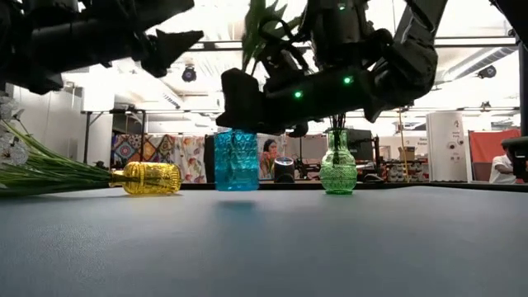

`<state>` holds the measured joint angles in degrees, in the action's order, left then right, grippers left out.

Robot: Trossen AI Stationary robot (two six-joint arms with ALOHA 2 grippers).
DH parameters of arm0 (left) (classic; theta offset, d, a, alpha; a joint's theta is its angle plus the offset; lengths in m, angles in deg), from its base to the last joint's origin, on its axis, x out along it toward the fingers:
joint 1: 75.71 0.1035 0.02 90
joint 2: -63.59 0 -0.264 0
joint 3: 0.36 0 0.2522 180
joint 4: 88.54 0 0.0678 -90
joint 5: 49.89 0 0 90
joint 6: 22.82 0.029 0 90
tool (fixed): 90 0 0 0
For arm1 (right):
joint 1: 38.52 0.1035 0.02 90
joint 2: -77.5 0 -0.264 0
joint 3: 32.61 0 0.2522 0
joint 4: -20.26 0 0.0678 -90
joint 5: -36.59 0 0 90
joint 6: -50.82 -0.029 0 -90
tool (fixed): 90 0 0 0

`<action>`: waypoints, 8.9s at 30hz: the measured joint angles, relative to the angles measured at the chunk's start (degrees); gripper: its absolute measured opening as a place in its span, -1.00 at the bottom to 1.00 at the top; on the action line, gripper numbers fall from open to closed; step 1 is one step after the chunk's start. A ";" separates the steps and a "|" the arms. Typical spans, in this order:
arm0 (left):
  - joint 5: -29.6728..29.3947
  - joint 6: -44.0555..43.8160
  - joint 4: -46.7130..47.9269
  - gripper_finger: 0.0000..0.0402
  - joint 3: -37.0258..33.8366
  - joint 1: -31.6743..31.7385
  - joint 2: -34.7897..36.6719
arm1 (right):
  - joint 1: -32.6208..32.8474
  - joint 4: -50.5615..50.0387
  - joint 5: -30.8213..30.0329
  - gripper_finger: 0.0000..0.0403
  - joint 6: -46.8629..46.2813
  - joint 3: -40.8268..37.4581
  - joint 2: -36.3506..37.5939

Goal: Sort flowers into vase by color
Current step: Put the blue vase with flowers on the table, then put the yellow vase with flowers on the table

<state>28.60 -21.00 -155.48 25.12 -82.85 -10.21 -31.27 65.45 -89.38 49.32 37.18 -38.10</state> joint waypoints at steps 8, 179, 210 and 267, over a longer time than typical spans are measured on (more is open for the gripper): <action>-0.03 1.27 0.35 0.65 -0.26 0.00 6.35 | -2.51 -0.32 -0.17 -0.38 -0.87 2.14 -1.63; -18.53 -45.95 158.18 0.54 49.49 -1.95 -1.64 | 21.06 -67.88 -11.51 0.59 -13.97 4.82 28.81; -8.90 -19.29 134.88 0.53 33.51 28.54 -2.07 | 21.12 -69.12 -10.48 0.57 -15.17 4.82 28.73; -11.89 -20.26 141.64 -0.37 43.29 31.52 -15.19 | 21.12 -69.43 -10.31 0.57 -14.36 4.82 28.70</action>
<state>16.72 -41.26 -13.84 68.42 -51.33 -25.40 -10.16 -3.98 -99.69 34.96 42.01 -9.39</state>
